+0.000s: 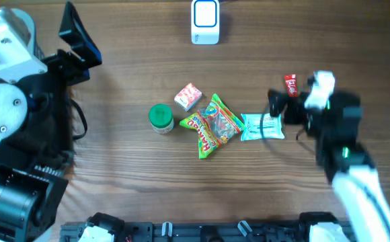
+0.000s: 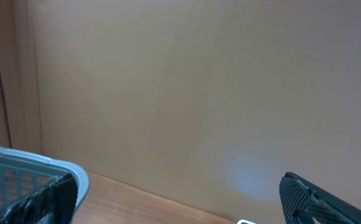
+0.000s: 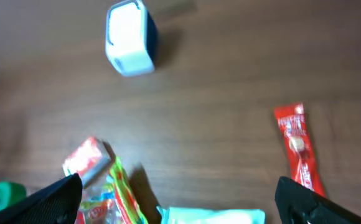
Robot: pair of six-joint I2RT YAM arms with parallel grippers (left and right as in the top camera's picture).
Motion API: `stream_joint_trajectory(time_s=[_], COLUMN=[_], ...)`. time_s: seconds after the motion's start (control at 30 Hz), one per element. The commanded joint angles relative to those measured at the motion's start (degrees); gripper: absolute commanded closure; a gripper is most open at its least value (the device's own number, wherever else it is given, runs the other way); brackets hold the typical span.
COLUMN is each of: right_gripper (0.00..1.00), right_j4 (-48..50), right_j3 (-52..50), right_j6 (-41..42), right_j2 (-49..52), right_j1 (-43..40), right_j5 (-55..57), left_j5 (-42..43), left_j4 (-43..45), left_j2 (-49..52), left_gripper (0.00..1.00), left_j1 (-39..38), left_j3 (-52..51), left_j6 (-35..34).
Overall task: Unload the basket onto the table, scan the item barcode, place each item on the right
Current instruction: 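Retract the left arm and grasp the Nescafe stick with the right gripper, then move the Nescafe stick to the far right edge and release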
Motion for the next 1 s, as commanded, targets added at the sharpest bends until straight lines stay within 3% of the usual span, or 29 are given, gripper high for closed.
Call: stream_joint_trajectory(time_s=[0.0, 0.1, 0.27, 0.53, 0.87, 0.93, 0.97], right_gripper=[0.0, 0.0, 0.0, 0.03, 0.68, 0.92, 0.96], right_j4=[-7.76, -5.25, -4.52, -2.69, -2.95, -2.84, -2.84], right_j3=[10.47, 11.61, 11.61, 11.61, 11.58, 11.58, 11.61], right_j6=[-0.61, -8.07, -7.28, -10.47, -4.85, -1.11, 0.37], right_j2=[11.3, 18.14, 27.71, 39.04, 44.72, 46.14, 46.4], right_j1=[-0.13, -0.13, -0.13, -0.13, -0.26, -0.83, -1.31], right_j5=[-5.81, -2.08, 20.65, 22.99, 18.25, 17.42, 17.35], left_j5=[1.09, 1.09, 1.66, 3.26, 3.28, 3.28, 3.5], left_j4=[0.83, 0.74, 0.59, 0.57, 0.61, 0.85, 1.16], left_j2=[-2.95, -4.74, -6.62, -6.23, -7.96, -9.29, -10.36], left_gripper=[0.0, 0.0, 0.0, 0.0, 0.0, 0.0, 0.0], left_j1=[1.01, 1.01, 1.01, 1.01, 1.01, 1.01, 1.01], left_j3=[-0.55, -0.55, -0.55, -0.55, -0.57, -0.57, -0.55], left_j6=[-0.26, -0.28, -0.37, -2.05, -2.05, -2.05, -2.03])
